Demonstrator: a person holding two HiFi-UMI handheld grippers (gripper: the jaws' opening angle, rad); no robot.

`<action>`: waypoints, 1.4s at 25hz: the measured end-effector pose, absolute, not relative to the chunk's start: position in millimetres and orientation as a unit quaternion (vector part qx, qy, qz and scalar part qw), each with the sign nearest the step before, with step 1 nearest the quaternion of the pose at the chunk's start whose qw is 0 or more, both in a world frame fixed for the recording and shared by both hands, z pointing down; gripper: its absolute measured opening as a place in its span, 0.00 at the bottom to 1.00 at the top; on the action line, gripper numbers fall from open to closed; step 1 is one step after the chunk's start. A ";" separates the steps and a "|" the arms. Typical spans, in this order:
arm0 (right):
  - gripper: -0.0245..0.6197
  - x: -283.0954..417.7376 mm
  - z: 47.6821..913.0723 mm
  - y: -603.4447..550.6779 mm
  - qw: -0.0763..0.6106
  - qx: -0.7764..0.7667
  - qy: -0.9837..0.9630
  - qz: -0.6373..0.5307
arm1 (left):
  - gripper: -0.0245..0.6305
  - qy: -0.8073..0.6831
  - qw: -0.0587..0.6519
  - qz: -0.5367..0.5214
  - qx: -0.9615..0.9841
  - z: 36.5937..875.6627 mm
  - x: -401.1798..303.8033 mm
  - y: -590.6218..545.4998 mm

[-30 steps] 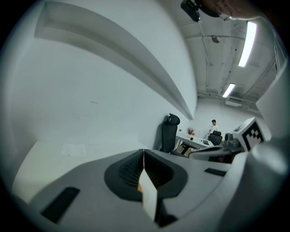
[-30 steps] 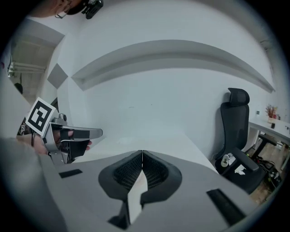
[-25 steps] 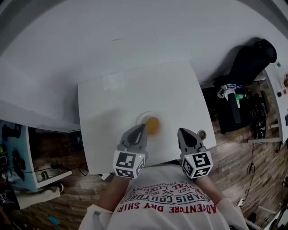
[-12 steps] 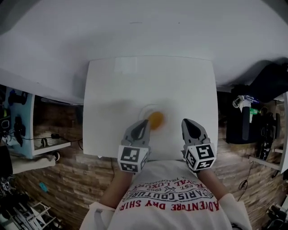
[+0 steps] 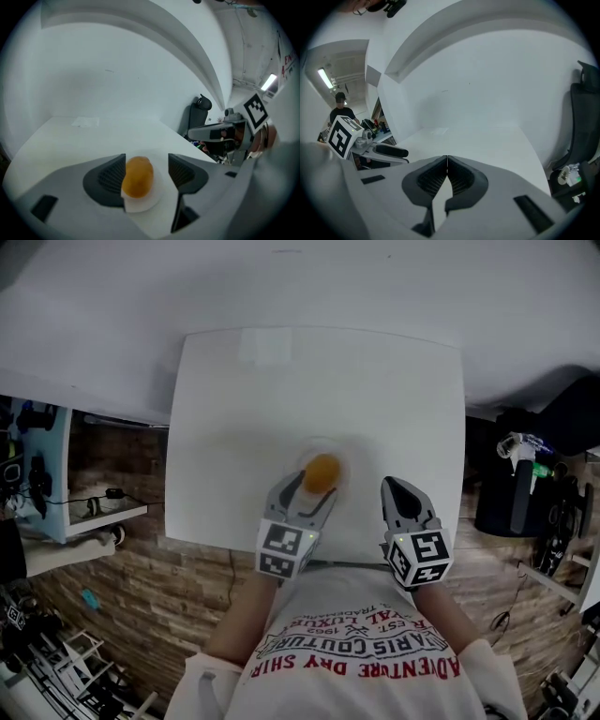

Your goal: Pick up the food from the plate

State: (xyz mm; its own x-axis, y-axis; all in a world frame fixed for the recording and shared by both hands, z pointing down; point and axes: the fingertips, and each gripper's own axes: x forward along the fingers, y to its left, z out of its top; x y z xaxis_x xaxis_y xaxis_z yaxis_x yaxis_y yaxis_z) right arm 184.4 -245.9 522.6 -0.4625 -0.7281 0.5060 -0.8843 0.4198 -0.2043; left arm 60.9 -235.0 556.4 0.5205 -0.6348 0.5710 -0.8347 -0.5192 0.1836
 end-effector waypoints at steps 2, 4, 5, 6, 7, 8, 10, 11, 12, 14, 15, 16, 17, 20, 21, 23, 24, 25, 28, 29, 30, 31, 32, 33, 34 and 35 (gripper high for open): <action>0.06 188.7 528.1 -246.0 0.175 0.489 -0.823 0.230 | 0.48 -0.424 0.219 0.238 0.846 564.4 66.1 -239.9; 0.06 193.2 534.8 -245.1 0.179 0.488 -0.821 0.235 | 0.55 -0.415 0.212 0.262 0.845 575.5 69.7 -244.6; 0.06 195.7 538.1 -244.9 0.181 0.488 -0.820 0.238 | 0.57 -0.411 0.212 0.275 0.843 582.0 71.2 -246.5; 0.06 198.1 541.1 -244.9 0.181 0.488 -0.819 0.241 | 0.58 -0.407 0.214 0.288 0.840 588.8 72.5 -247.9; 0.06 200.3 543.9 -244.9 0.181 0.488 -0.818 0.243 | 0.59 -0.403 0.219 0.302 0.836 596.0 73.6 -248.4; 0.06 202.3 546.7 -244.3 0.181 0.488 -0.817 0.247 | 0.59 -0.398 0.225 0.315 0.832 603.2 74.8 -247.8; 0.06 206.1 552.5 -242.5 0.183 0.487 -0.816 0.253 | 0.61 -0.393 0.234 0.338 0.822 616.8 77.3 -245.6; 0.06 208.0 555.3 -242.1 0.184 0.486 -0.815 0.256 | 0.62 -0.394 0.237 0.347 0.817 622.9 78.1 -245.1; 0.06 209.7 557.6 -242.1 0.186 0.486 -0.814 0.259 | 0.62 -0.395 0.240 0.355 0.812 628.4 78.5 -245.1; 0.06 212.6 561.6 -243.1 0.186 0.486 -0.812 0.264 | 0.62 -0.400 0.243 0.369 0.803 636.8 78.5 -246.9; 0.06 213.8 563.5 -243.5 0.185 0.485 -0.812 0.267 | 0.62 -0.402 0.243 0.375 0.799 640.1 78.1 -248.4; 0.06 214.8 565.4 -243.9 0.185 0.485 -0.811 0.270 | 0.62 -0.404 0.242 0.382 0.795 643.1 77.6 -249.9; 0.06 215.6 567.2 -244.3 0.185 0.484 -0.811 0.272 | 0.62 -0.406 0.242 0.388 0.791 645.8 77.0 -251.4; 0.06 216.8 570.4 -245.1 0.185 0.483 -0.810 0.276 | 0.62 -0.412 0.238 0.399 0.784 650.3 75.4 -255.9; 0.06 216.7 570.7 -245.3 0.185 0.483 -0.810 0.277 | 0.62 -0.413 0.237 0.399 0.783 650.6 75.0 -257.0; 0.06 217.6 570.9 -246.1 0.184 0.484 -0.809 0.279 | 0.62 -0.417 0.235 0.398 0.783 650.4 75.0 -258.4; 0.06 218.9 571.2 -246.6 0.184 0.485 -0.808 0.280 | 0.62 -0.418 0.234 0.398 0.783 650.5 75.6 -259.0; 0.06 220.4 571.6 -247.2 0.184 0.485 -0.807 0.281 | 0.62 -0.418 0.232 0.398 0.783 650.7 76.2 -259.7; 0.06 222.9 572.2 -249.8 0.183 0.488 -0.805 0.282 | 0.62 -0.414 0.232 0.397 0.786 651.1 76.7 -261.1; 0.06 223.0 572.0 -250.6 0.183 0.489 -0.805 0.282 | 0.62 -0.411 0.233 0.396 0.787 651.1 76.3 -260.9; 0.06 222.8 571.3 -251.1 0.183 0.490 -0.804 0.282 | 0.62 -0.408 0.236 0.395 0.789 650.9 76.0 -260.3; 0.06 222.5 570.3 -251.3 0.183 0.491 -0.804 0.282 | 0.62 -0.405 0.239 0.393 0.790 650.0 75.7 -259.5; 0.06 222.1 569.0 -251.2 0.183 0.492 -0.804 0.281 | 0.62 -0.404 0.241 0.390 0.792 648.4 75.7 -258.9; 0.06 221.9 567.6 -251.2 0.182 0.493 -0.804 0.280 | 0.62 -0.404 0.239 0.386 0.794 645.8 76.1 -258.9; 0.06 222.0 566.3 -251.0 0.182 0.493 -0.803 0.279 | 0.62 -0.405 0.235 0.383 0.797 642.5 77.0 -259.5; 0.06 222.4 565.2 -250.6 0.181 0.494 -0.803 0.278 | 0.62 -0.405 0.228 0.380 0.800 639.0 78.5 -260.0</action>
State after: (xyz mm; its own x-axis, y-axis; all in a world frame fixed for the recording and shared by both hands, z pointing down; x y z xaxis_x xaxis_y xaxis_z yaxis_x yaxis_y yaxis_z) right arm 222.4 -250.6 565.2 -0.4454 -0.6936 0.5661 -0.8952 0.3568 -0.2671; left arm 78.5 -260.0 639.0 0.3830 -0.4748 0.7924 -0.8217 -0.5670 0.0574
